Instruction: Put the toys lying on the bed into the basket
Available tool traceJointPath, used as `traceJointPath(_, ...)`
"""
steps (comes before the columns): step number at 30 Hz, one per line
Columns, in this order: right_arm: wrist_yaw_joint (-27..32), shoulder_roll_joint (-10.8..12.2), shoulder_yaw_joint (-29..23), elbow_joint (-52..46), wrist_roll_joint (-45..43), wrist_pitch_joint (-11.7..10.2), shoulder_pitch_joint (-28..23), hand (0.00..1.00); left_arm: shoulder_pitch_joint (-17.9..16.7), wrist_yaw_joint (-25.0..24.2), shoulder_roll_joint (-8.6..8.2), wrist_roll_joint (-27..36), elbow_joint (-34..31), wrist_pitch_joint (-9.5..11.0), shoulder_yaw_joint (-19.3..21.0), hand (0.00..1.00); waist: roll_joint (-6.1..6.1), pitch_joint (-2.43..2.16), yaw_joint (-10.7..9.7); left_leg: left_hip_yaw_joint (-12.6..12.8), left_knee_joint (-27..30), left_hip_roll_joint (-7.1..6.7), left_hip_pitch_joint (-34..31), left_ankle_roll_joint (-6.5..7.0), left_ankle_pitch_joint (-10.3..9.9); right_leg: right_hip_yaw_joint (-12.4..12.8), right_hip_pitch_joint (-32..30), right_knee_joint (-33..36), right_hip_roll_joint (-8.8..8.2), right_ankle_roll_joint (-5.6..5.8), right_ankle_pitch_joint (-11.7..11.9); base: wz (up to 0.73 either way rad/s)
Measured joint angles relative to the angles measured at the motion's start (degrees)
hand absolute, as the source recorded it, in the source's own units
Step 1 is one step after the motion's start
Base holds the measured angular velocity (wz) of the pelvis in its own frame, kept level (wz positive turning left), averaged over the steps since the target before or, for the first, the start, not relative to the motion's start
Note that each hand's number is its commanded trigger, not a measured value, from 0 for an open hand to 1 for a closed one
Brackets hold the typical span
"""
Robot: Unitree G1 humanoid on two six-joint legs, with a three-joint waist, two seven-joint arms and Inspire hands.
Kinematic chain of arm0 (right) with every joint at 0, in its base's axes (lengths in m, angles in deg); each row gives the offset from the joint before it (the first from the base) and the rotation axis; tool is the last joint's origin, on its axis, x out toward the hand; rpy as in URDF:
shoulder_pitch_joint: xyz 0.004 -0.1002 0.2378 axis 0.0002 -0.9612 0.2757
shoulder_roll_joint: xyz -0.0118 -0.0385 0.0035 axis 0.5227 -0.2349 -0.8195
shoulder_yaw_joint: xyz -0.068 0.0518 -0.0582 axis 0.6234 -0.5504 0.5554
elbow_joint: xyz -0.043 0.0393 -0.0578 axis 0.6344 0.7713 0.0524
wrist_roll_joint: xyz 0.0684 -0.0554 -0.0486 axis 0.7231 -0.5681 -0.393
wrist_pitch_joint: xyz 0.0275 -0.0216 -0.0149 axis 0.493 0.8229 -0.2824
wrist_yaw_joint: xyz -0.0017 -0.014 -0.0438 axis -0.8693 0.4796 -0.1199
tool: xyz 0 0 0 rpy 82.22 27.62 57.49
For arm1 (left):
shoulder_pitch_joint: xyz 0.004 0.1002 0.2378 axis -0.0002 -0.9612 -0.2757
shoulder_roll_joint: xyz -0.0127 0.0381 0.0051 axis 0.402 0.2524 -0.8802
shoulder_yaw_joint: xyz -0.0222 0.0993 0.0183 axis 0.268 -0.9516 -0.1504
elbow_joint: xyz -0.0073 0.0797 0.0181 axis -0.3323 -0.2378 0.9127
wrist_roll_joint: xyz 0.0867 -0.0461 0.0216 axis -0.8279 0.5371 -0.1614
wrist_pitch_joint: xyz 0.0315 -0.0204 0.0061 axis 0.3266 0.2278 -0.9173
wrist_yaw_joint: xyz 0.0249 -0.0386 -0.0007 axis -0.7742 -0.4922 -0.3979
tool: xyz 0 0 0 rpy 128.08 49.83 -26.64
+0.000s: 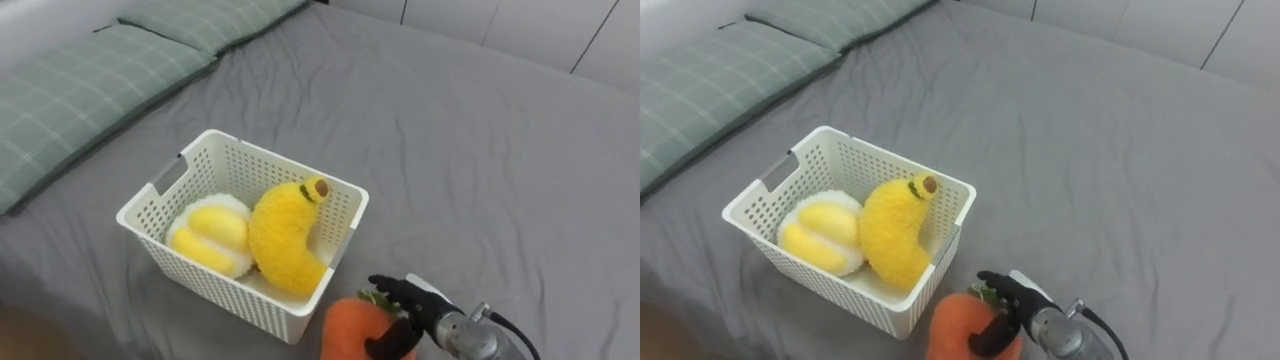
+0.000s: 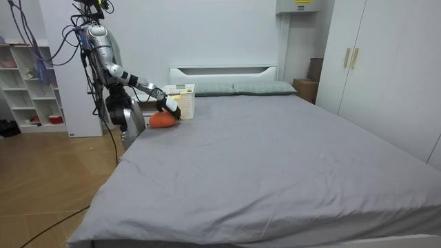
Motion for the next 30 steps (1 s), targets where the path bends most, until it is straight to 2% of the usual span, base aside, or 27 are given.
traceJointPath(1, -0.3, 0.1, 0.0, 0.0, -0.2, 0.0, 0.0, 0.43, -0.1, -0.1, -0.02, 0.0, 0.0, 0.0, 0.0, 0.00, -0.01, 0.01, 0.0, 0.0, 0.0, 0.00, 0.0, 0.02, 0.0, -0.1, 0.0, 0.0, -0.02, -0.01, 0.0, 0.00)
traceJointPath(2, -1.0, 0.3, 0.0, 0.0, -0.9, 0.1, 0.0, 0.69, -0.1, -0.2, -0.03, 0.0, 0.0, 0.0, 0.0, 0.00, -0.04, 0.05, 0.0, 0.0, 0.0, 0.00, 0.0, 0.05, 0.0, -0.2, 0.0, 0.1, -0.04, -0.01, 0.1, 0.00)
traceJointPath(3, -1.4, 0.4, 0.1, 0.0, -1.5, 0.3, 0.0, 0.89, 0.0, -0.2, 0.01, 0.0, 0.0, -0.1, 0.0, 0.00, -0.06, 0.16, 0.1, 0.0, 0.0, 0.02, 0.1, 0.07, -0.1, -0.2, 0.0, 0.2, -0.04, -0.02, 0.1, 0.00)
traceJointPath(4, -1.8, 0.6, 0.2, 0.0, -1.7, 1.0, 0.0, 1.00, 0.0, -0.2, 0.03, 0.0, 0.0, -0.2, 0.0, 0.00, -0.06, 0.16, 0.1, -0.1, 0.0, 0.02, 0.1, 0.08, -0.1, -0.2, 0.0, 0.3, -0.04, -0.03, 0.1, 0.00)
traceJointPath(8, -2.8, 0.6, 0.5, -0.3, -1.8, 2.4, 0.0, 1.00, 0.6, -0.3, 0.23, 0.0, 0.3, -1.1, 0.0, 0.00, -0.58, 0.26, 0.1, -0.9, 0.1, -0.12, 0.1, -0.23, -0.4, -0.5, 0.2, 0.4, -0.01, -0.03, 0.1, 0.08)
traceJointPath(12, -3.7, 0.5, 2.5, -0.1, -1.9, 3.9, 0.1, 1.00, 0.6, -0.4, 0.08, 0.0, 0.3, -2.3, -0.1, 0.00, -0.68, 0.34, 1.8, -0.9, 0.2, -0.08, 0.2, -0.34, -0.3, -0.6, 0.3, 0.5, 0.03, -0.05, 0.1, 0.00)
traceJointPath(15, -4.6, 0.5, 4.6, 0.5, -2.8, 3.9, 0.1, 1.00, 0.7, -0.4, 0.16, 0.0, 0.3, -2.8, -1.3, 0.00, -0.64, 0.46, 2.8, -0.9, 0.2, -0.09, 0.2, -0.16, -0.2, -0.6, 0.3, 0.4, 0.02, -0.05, 0.1, 0.00)
traceJointPath(19, -5.8, 0.6, 6.7, 0.8, -4.2, 4.6, 0.1, 1.00, 0.8, -0.8, 0.13, 0.0, 0.4, -2.8, -2.1, 0.00, -0.71, 0.70, 3.0, -1.0, 0.2, -0.10, 0.1, -0.19, -0.3, -0.7, 0.3, 0.4, 0.02, -0.05, 0.1, 0.00)
traceJointPath(30, -5.8, 0.6, 6.6, 2.1, -4.0, 4.8, 0.3, 1.00, 1.9, -0.9, 0.12, 0.1, 1.0, -2.8, -2.2, 0.00, -0.88, 0.83, 2.9, -1.0, 0.2, -0.11, 0.0, -0.15, -0.2, -0.3, 0.2, 0.4, 0.04, -0.06, 0.1, 0.00)
